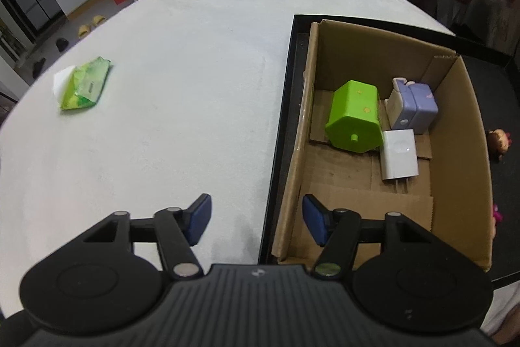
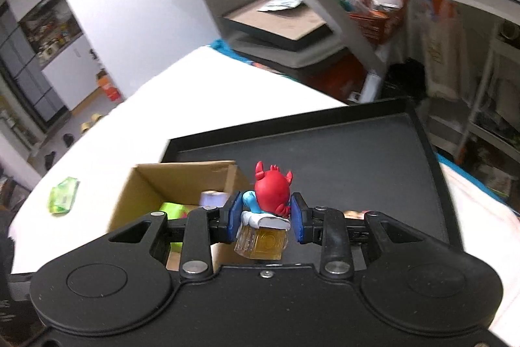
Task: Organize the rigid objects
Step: 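Carry the red crab figure into the box and open the right gripper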
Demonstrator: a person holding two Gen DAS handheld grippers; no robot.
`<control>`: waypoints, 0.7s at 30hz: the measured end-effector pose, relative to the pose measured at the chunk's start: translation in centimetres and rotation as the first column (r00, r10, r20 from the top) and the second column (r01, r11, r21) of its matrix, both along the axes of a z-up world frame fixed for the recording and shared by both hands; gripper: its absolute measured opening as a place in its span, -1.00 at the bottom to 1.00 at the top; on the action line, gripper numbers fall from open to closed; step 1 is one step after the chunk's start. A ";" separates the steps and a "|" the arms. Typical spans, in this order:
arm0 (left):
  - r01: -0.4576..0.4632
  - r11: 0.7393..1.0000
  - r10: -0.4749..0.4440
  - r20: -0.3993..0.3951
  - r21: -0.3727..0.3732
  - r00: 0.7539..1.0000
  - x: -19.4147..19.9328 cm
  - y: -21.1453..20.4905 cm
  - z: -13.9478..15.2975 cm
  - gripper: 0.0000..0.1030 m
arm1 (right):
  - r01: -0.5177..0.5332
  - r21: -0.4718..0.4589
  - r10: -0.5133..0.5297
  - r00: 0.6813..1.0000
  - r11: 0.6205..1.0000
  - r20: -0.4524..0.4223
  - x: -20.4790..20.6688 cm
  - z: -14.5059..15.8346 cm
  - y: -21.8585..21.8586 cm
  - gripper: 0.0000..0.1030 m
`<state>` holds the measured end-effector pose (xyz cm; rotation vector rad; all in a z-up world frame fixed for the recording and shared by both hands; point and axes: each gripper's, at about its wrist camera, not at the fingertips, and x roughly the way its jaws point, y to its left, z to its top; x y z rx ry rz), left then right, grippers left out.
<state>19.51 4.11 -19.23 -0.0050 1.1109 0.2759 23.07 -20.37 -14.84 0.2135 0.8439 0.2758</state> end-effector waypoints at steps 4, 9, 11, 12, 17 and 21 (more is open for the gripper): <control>0.014 0.999 -0.013 0.017 -0.033 1.000 -0.1 0.4 0.0 0.04 | -0.064 0.001 0.064 0.998 0.998 0.005 -0.4 0.5 2.4 -0.40; 0.027 0.994 -0.025 0.022 -0.110 0.999 0.1 1.1 0.0 -0.31 | -0.135 -0.014 0.135 0.991 0.991 -0.016 -0.7 0.1 5.9 -0.40; 0.037 0.990 -0.035 0.019 -0.137 0.999 0.1 1.2 -0.1 -0.42 | -0.150 -0.018 0.149 0.988 0.989 -0.027 -0.9 -0.1 7.1 -0.39; 0.040 0.987 -0.038 0.018 -0.153 0.999 0.1 1.3 -0.1 -0.49 | -0.154 -0.015 0.154 0.988 0.988 -0.033 -0.9 -0.2 7.6 -0.39; 0.049 0.976 -0.045 0.020 -0.212 0.999 -0.1 1.4 -0.1 -0.79 | -0.184 -0.035 0.182 0.982 0.982 -0.045 -1.2 -0.7 9.9 -0.39; 0.037 0.970 -0.035 0.013 -0.241 0.999 0.0 1.8 -0.1 -0.79 | -0.209 -0.015 0.207 0.975 0.978 -0.086 -1.0 -1.6 11.3 -0.39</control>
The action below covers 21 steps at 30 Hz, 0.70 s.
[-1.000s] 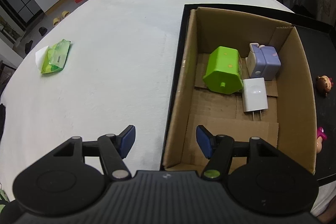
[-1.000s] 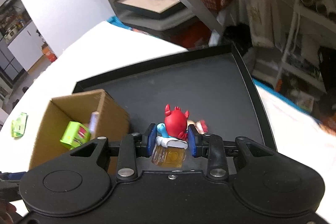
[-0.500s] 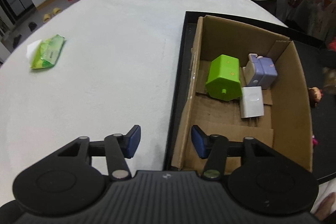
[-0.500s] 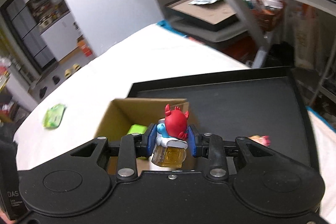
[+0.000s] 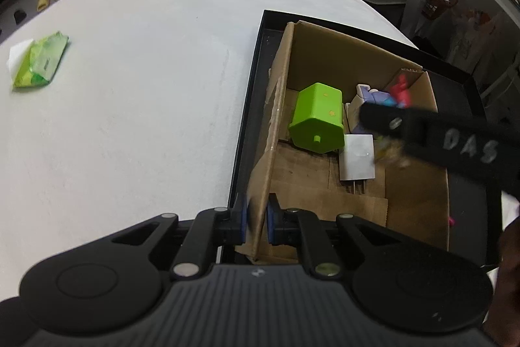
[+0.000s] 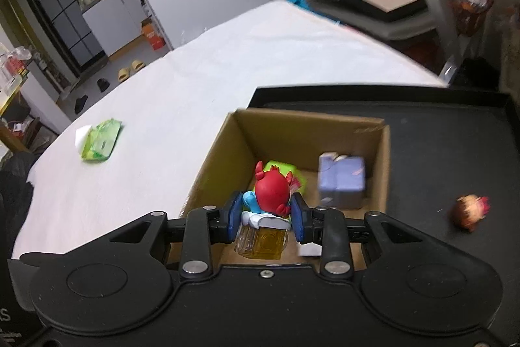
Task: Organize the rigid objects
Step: 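Carry the red crab figure into the box and open the right gripper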
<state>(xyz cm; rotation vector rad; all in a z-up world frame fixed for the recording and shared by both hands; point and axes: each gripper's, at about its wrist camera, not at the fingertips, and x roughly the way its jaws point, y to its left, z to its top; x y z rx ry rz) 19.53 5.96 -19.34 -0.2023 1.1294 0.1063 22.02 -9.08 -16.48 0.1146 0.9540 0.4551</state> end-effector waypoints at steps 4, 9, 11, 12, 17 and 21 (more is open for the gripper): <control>-0.005 0.999 0.005 -0.006 -0.039 1.000 0.0 0.7 0.0 -0.78 | -0.017 0.003 0.017 1.000 1.000 -0.021 0.1 -0.5 1.1 -0.39; -0.017 0.997 0.015 -0.020 -0.082 1.000 0.2 1.4 -0.1 -0.76 | -0.024 0.012 0.024 0.999 1.000 -0.031 0.6 -1.2 2.1 -0.37; -0.022 0.996 0.019 -0.026 -0.091 0.999 0.3 1.6 -0.2 -0.76 | -0.031 0.004 0.031 0.999 1.000 -0.028 0.9 -1.4 2.3 -0.34; -0.022 0.996 0.019 -0.027 -0.091 0.999 0.4 1.6 -0.2 -0.76 | -0.025 0.000 0.025 0.999 1.000 -0.023 1.0 -1.4 2.1 -0.33; -0.010 0.995 0.007 -0.032 -0.095 0.999 0.7 1.6 -0.1 -0.75 | 0.014 0.038 -0.013 1.000 0.999 -0.022 1.3 -0.8 0.8 -0.33; -0.006 0.997 0.003 -0.044 -0.074 0.999 0.9 1.5 0.0 -0.71 | 0.056 0.043 -0.055 0.998 0.998 -0.027 1.1 -0.9 -0.3 -0.33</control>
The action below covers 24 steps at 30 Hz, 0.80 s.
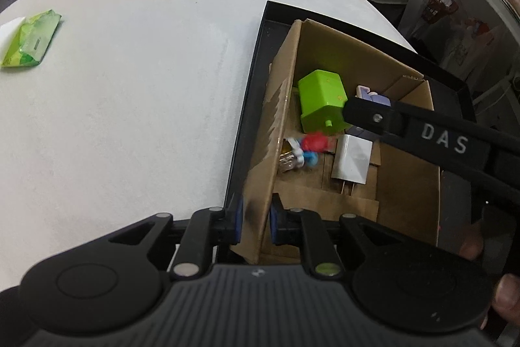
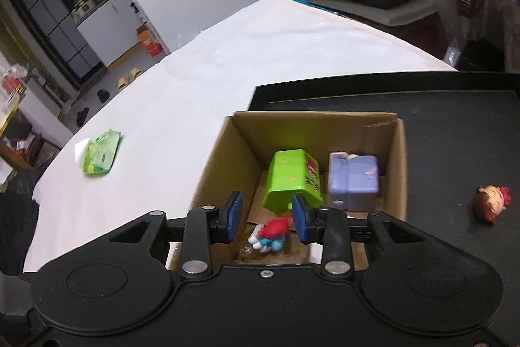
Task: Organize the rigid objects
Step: 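Carry the red crab figure into the box and open the right gripper, then move the right gripper to the pink hooded figure and close on it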
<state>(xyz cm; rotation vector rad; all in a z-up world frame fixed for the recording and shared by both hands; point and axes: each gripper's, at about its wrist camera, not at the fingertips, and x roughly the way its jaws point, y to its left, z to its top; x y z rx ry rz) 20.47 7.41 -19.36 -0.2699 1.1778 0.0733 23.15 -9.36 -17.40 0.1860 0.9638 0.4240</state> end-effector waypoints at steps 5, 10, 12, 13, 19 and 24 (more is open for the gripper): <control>0.009 0.999 -0.009 -0.012 0.049 1.000 0.2 -0.5 0.4 -0.62 | 0.038 -0.010 -0.038 0.999 0.999 0.005 -0.6 0.1 -0.8 -0.17; 0.001 0.995 0.000 -0.006 0.096 1.000 0.0 -0.6 1.0 -0.28 | 0.080 -0.021 -0.079 0.997 0.997 0.008 -0.8 0.4 -1.7 -0.13; 0.006 0.993 -0.006 -0.003 0.117 1.000 -0.2 -0.8 1.2 -0.16 | 0.105 -0.042 -0.105 0.994 0.994 0.011 -1.1 0.4 -2.2 0.05; 0.015 0.991 -0.014 -0.005 0.131 1.000 -0.3 -0.9 1.2 -0.10 | 0.116 -0.046 -0.116 0.993 0.992 0.006 -1.3 0.5 -2.6 0.13; 0.051 0.981 -0.047 -0.022 0.186 0.999 -0.8 -1.7 0.9 0.14 | 0.138 0.023 -0.138 0.990 0.990 -0.018 -2.5 1.1 -5.2 0.15; 0.043 0.974 -0.039 -0.024 0.223 0.999 -1.0 -2.2 1.0 0.18 | 0.182 0.028 -0.182 0.983 0.983 0.006 -3.6 1.7 -7.2 0.15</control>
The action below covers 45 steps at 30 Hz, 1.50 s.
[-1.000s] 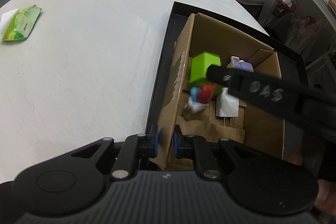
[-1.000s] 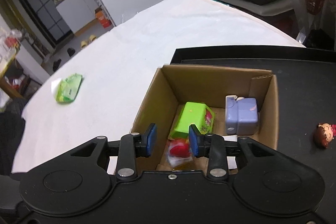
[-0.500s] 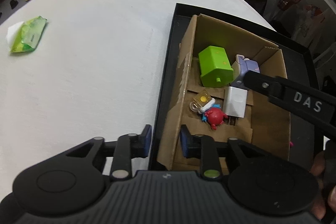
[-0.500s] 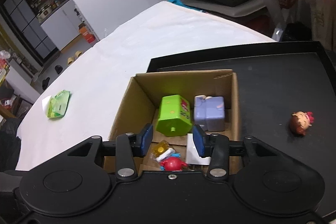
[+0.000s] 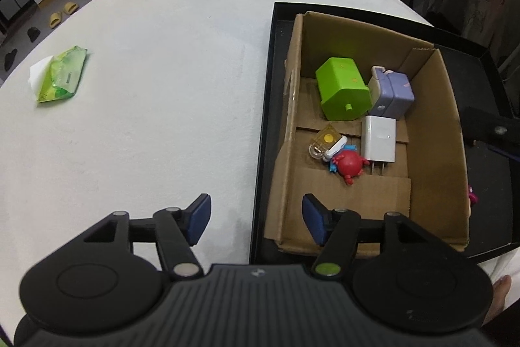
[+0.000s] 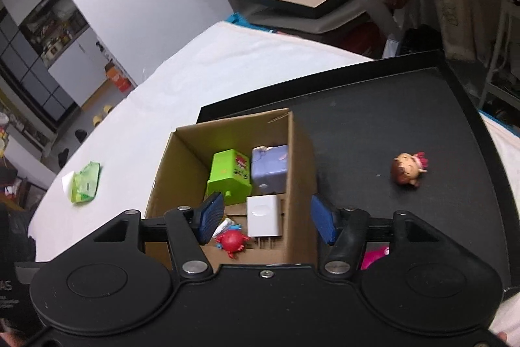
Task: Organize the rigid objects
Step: 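Move the right gripper to the pink hooded figure and close on it, then carry the pink hooded figure into the box and open the right gripper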
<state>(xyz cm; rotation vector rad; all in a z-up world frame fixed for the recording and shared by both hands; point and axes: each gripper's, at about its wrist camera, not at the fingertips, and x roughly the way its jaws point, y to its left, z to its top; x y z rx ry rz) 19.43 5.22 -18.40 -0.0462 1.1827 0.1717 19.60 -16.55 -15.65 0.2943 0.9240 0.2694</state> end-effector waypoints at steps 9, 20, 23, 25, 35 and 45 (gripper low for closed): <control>0.020 0.998 -0.021 0.011 0.055 1.000 -0.2 -1.9 0.7 0.21 | 0.117 -0.049 -0.120 0.991 0.992 -0.054 0.0 -1.2 -3.0 0.15; 0.025 0.994 -0.024 -0.005 0.110 1.000 0.5 -3.5 0.5 0.23 | 0.195 -0.091 -0.210 0.959 0.977 -0.190 0.3 -4.9 -4.9 0.20; 0.015 0.992 -0.014 -0.009 0.129 1.000 0.7 -3.8 0.2 0.23 | 0.197 -0.078 -0.209 0.953 0.977 -0.219 0.2 -5.6 -5.1 0.21; 0.010 0.990 -0.008 -0.014 0.139 1.000 1.0 -4.0 0.1 0.23 | 0.195 -0.075 -0.207 0.950 0.978 -0.235 0.1 -6.0 -5.1 0.29; 0.006 0.984 -0.003 -0.020 0.180 1.000 2.0 -5.7 -0.1 0.24 | 0.170 -0.086 -0.190 0.919 0.982 -0.346 0.8 -9.2 -4.8 0.36; 0.021 0.979 -0.018 -0.020 0.202 1.000 2.4 -7.4 0.0 0.24 | 0.157 -0.071 -0.171 0.930 0.985 -0.324 0.4 -9.8 -4.6 -0.31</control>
